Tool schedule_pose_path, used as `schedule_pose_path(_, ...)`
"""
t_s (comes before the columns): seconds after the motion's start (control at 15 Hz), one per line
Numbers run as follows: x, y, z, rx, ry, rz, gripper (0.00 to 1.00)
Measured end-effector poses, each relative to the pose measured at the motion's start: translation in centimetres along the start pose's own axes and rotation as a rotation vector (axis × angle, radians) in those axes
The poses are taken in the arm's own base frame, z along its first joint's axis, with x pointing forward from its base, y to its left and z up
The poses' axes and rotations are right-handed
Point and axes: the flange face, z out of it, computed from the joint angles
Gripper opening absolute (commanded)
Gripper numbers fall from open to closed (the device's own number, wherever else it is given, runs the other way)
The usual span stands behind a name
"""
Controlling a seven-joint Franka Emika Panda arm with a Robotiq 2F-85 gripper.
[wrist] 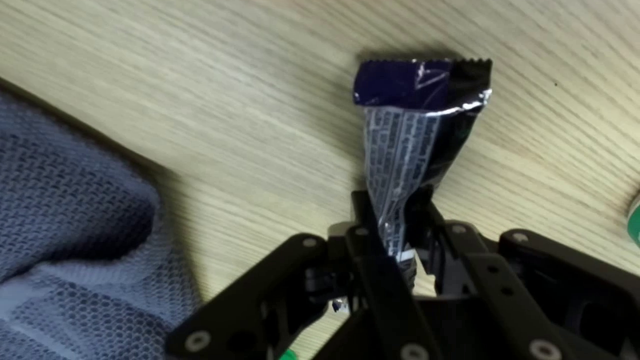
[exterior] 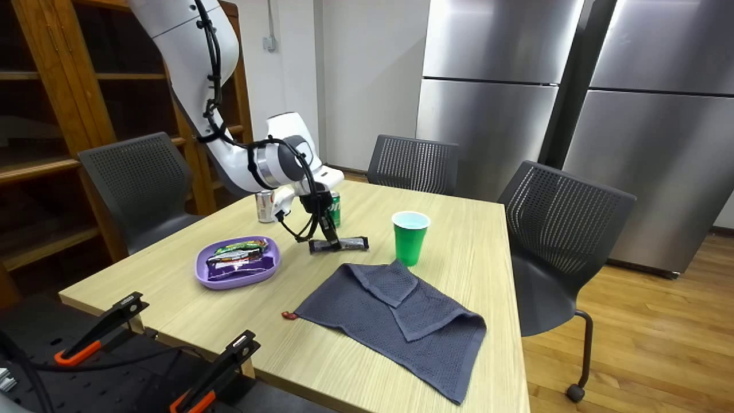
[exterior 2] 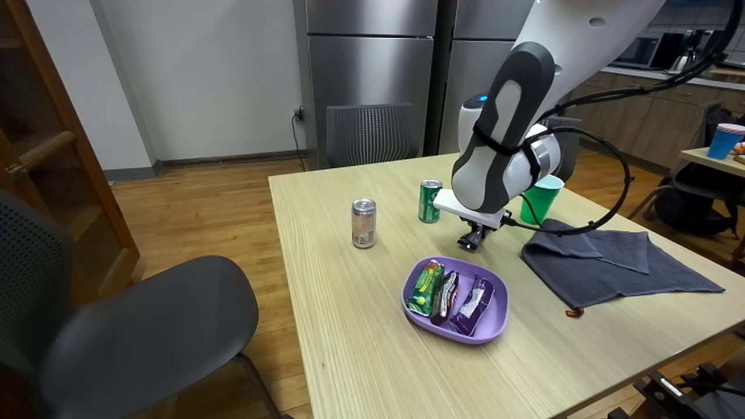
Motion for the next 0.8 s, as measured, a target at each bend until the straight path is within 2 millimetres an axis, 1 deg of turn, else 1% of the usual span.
schedule_pose_path(0.2,0.1,-0.3,-0.7,0.004,0.020,0.000,0.06)
schedule_pose_path(0.4,-0.2,-0.6,-2.0,0.006,0.048,-0.004,0.06)
schedule_pose_path(0.53,-0.7,-0.7,-3.1,0.006,0.065,-0.003,0.06)
schedule_pose_path(0.8,-2.5,-0.8,-5.4,0.003,0.099,-0.001,0.06)
